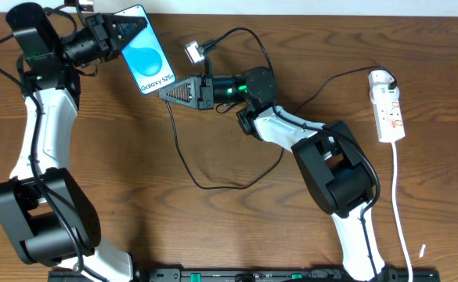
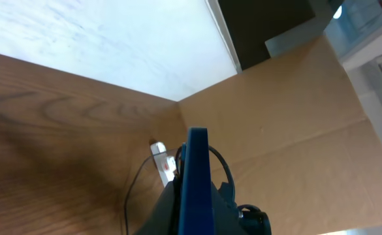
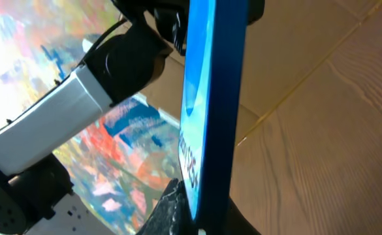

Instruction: Plug charger to phone and switch on socket

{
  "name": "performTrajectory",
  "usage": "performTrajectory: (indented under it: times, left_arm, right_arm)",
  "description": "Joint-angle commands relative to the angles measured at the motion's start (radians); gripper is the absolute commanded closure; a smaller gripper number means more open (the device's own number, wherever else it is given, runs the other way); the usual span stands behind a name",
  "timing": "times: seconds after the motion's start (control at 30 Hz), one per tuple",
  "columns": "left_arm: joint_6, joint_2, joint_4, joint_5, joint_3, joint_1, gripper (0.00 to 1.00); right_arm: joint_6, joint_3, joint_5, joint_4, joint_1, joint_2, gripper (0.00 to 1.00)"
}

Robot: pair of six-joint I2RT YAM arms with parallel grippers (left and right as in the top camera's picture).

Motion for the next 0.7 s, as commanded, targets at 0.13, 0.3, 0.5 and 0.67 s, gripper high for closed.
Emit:
performTrajectory:
  times: [0.13,0.3,0.5,0.67]
  left_arm:
    - [0.001,0.000,-0.002,0.080,-0.001,-0.015,0.93]
    - [0.001,0.000,-0.002,0.080,-0.001,-0.015,0.93]
    - [0.002,0.000,-0.002,0.080,-0.001,-0.014,0.92]
    - [0.005,0.000,-0.002,0.080,-0.001,-0.006,0.93]
  right_arm:
    - [-0.024,0.009,0.088,0.003,-0.011,-0.005,0.79]
    - [-0.035,0.009,0.071,0.003,-0.011,-0.005,0.56]
    - [-0.047,0.009,0.055,0.004,-0.011,-0.005,0.35]
    - [-0.050,0.009,0.043,0.004,-0.016,-0.005,0.04]
